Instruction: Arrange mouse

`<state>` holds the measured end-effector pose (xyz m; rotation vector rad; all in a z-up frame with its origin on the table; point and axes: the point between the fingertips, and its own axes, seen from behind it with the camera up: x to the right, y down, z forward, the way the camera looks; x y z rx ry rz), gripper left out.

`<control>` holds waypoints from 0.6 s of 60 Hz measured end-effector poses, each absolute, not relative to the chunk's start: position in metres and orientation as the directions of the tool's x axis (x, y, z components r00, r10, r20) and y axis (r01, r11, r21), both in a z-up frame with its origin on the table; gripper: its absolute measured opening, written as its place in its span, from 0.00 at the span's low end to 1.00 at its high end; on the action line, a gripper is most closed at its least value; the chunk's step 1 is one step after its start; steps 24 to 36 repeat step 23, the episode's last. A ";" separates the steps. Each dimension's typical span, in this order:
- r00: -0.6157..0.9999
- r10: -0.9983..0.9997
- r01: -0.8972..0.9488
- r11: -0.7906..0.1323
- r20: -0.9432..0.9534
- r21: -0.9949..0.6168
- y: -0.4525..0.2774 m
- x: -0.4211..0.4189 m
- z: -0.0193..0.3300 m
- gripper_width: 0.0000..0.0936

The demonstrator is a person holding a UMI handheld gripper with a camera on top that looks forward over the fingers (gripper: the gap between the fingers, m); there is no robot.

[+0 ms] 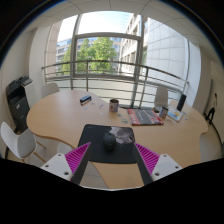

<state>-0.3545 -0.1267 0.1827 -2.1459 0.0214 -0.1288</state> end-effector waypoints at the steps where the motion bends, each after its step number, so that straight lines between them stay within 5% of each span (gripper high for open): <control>1: 0.994 -0.067 0.033 -0.547 0.083 -0.836 -0.132 -0.355 0.183 0.90; 17: 0.995 -0.078 0.008 -0.552 0.061 -0.834 -0.209 -0.363 0.187 0.90; 36: 0.994 -0.078 0.020 -0.550 0.075 -0.835 -0.217 -0.361 0.191 0.90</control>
